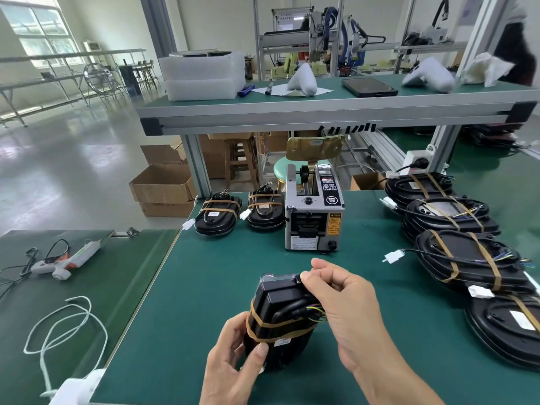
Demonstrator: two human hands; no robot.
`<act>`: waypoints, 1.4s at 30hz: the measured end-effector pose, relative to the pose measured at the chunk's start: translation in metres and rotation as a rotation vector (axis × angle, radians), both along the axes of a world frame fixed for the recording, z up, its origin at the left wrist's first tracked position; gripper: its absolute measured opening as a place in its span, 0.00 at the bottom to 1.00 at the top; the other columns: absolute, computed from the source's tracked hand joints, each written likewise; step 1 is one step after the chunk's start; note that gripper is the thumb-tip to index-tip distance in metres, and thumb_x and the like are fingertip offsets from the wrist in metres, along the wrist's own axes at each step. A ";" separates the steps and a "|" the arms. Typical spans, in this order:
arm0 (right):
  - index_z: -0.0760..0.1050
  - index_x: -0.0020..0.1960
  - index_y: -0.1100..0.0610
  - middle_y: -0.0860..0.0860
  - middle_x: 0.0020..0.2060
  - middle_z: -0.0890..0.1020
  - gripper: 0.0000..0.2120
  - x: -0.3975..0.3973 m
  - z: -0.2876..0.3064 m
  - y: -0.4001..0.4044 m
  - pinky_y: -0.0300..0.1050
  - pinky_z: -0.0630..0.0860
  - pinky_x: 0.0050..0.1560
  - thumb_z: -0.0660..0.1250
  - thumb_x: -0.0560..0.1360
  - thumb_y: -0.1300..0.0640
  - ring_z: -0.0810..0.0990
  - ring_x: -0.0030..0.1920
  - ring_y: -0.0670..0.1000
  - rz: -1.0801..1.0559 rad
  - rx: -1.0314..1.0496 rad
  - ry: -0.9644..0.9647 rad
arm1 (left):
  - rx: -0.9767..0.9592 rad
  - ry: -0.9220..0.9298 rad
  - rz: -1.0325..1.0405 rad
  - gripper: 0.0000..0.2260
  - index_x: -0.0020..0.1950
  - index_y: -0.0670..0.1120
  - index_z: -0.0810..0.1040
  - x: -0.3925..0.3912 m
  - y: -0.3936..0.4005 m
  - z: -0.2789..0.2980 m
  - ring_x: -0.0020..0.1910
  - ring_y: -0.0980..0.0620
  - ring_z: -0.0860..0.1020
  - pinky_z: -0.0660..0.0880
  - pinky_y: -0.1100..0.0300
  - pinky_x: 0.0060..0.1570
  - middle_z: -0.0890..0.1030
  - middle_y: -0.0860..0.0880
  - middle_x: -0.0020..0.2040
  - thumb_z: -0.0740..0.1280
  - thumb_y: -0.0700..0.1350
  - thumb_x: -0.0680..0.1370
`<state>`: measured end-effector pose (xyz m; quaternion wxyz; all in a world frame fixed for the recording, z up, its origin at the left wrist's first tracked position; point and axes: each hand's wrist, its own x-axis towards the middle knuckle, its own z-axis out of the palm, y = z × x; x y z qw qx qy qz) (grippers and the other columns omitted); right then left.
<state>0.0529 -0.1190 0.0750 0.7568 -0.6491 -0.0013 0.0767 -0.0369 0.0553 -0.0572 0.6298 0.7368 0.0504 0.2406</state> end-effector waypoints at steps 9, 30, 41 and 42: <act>0.87 0.37 0.55 0.42 0.58 0.84 0.06 0.000 0.001 0.001 0.48 0.78 0.62 0.78 0.72 0.58 0.84 0.53 0.41 -0.011 -0.065 -0.016 | 0.005 0.000 0.004 0.21 0.66 0.60 0.80 0.000 0.000 -0.001 0.60 0.48 0.85 0.79 0.63 0.60 0.86 0.45 0.62 0.76 0.54 0.73; 0.87 0.37 0.55 0.42 0.58 0.83 0.06 -0.003 -0.001 0.001 0.46 0.77 0.62 0.78 0.72 0.58 0.83 0.55 0.38 -0.014 -0.043 -0.029 | 0.005 0.012 0.003 0.22 0.68 0.59 0.79 -0.001 0.000 0.001 0.59 0.47 0.85 0.79 0.63 0.59 0.86 0.45 0.62 0.76 0.55 0.74; 0.86 0.35 0.51 0.39 0.57 0.82 0.07 -0.001 -0.006 0.004 0.41 0.75 0.53 0.79 0.71 0.57 0.83 0.51 0.40 -0.073 -0.148 -0.100 | 0.006 0.005 0.008 0.21 0.67 0.60 0.80 -0.001 -0.001 0.001 0.58 0.48 0.85 0.80 0.63 0.59 0.86 0.45 0.61 0.76 0.55 0.74; 0.86 0.36 0.50 0.39 0.57 0.81 0.07 -0.001 -0.007 0.004 0.41 0.75 0.54 0.79 0.71 0.56 0.83 0.52 0.40 -0.077 -0.159 -0.110 | 0.005 0.005 0.009 0.21 0.67 0.59 0.80 -0.001 -0.001 0.001 0.58 0.47 0.85 0.80 0.63 0.59 0.86 0.45 0.61 0.76 0.54 0.74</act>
